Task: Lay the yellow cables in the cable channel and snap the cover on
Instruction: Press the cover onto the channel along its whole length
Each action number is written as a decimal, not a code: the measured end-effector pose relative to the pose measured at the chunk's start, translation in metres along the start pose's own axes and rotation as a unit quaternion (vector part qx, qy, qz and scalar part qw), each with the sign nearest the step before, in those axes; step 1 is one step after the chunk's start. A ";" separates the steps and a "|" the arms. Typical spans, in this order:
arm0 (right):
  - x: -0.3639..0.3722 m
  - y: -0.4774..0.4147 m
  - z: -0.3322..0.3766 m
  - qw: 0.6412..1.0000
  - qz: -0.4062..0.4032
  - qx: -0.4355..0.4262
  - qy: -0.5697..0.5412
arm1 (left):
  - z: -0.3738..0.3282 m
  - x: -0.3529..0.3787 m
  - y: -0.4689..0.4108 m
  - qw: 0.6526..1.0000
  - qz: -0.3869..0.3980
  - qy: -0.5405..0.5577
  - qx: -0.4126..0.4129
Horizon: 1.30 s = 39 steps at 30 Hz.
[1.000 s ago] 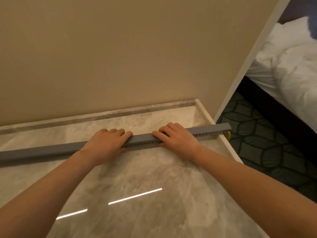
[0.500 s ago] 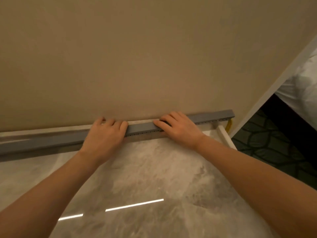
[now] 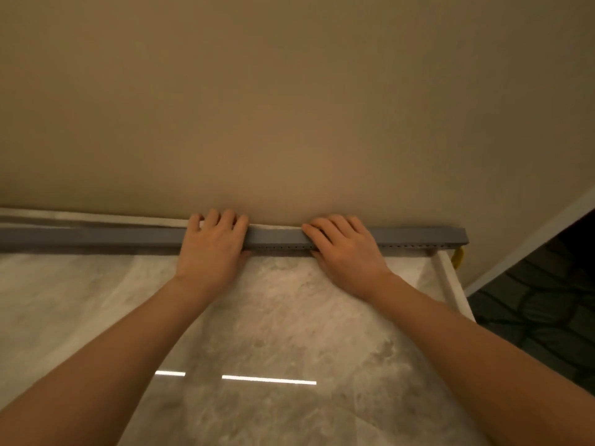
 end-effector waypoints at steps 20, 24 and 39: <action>-0.097 -0.162 0.260 0.980 -0.002 0.034 -0.194 | 0.183 -0.142 0.221 0.986 -0.016 -0.042 -0.160; -0.117 -0.189 0.340 0.974 0.006 0.052 -0.222 | 0.243 -0.172 0.290 0.982 -0.012 -0.036 -0.187; -0.078 -0.274 0.514 0.959 0.088 0.081 -0.259 | 0.395 -0.161 0.419 0.969 0.040 0.031 -0.240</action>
Point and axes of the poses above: each hand's wrist, its own y-axis away from the middle knuckle, its own x-axis out of the palm, z = x × y, the point moved 4 cm from there along -y, towards the middle knuckle, and after that the axes turned 10 degrees about -z, right-handed, at the moved point
